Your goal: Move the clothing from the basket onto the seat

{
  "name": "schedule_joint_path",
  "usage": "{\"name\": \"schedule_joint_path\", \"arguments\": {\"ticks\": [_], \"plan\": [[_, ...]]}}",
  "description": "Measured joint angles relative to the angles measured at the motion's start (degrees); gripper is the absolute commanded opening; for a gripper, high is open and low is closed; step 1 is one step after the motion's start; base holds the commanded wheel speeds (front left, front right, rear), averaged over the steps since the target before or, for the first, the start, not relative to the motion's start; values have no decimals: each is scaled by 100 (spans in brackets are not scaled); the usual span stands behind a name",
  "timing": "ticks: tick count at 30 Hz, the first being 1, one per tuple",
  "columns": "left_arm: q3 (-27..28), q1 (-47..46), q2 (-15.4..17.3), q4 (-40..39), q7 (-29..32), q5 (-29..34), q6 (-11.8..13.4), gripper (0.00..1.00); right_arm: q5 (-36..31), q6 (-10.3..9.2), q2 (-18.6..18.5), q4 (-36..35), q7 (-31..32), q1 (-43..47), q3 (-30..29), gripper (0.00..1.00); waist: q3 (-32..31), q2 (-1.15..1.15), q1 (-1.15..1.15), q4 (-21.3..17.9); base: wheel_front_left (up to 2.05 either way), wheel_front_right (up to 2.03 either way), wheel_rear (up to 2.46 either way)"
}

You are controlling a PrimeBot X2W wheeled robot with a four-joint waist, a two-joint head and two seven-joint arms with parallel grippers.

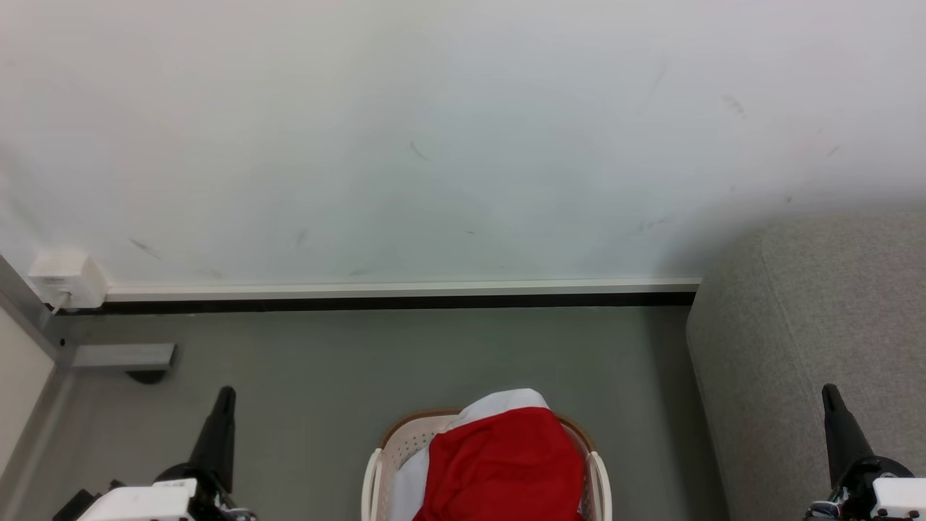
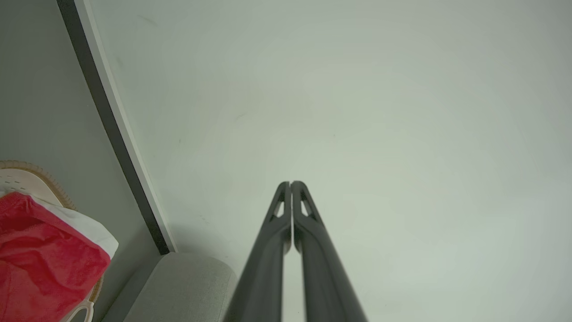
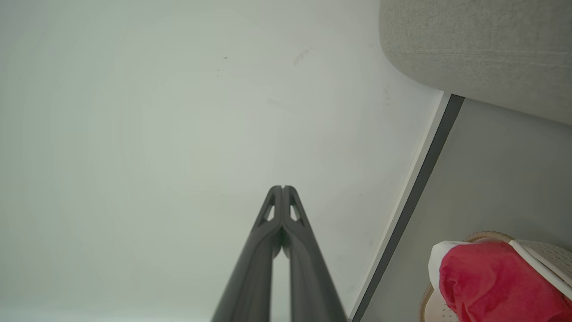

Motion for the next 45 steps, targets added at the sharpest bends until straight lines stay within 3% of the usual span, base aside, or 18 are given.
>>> {"name": "schedule_joint_path", "arguments": {"ticks": [12, 13, 27, 45], "plan": [[0, 0, 0, 0, 0, 0, 0, 0, 0, 0, 0, 0, 0, 0, 0, 0, 0, 0, 0, 0, 0, 0, 0], [0, 12, -9, 25, -3, 2, 0, 100, 1, 0, 3, 22, 0, 15, 3, 100, 0, 0, 0, 0, 0, 0, 0], [-105, 160, -70, 90, -309, 259, 3, 100, -126, 0, 67, -8, -299, 170, 299, 100, 10, 0, 0, -8, 0, 0, 0], [-238, 130, -65, -347, -744, 2426, 55, 100, -1979, 0, -81, -296, -726, 127, 781, 100, 7, 0, 0, -12, 0, 0, 0]]}}
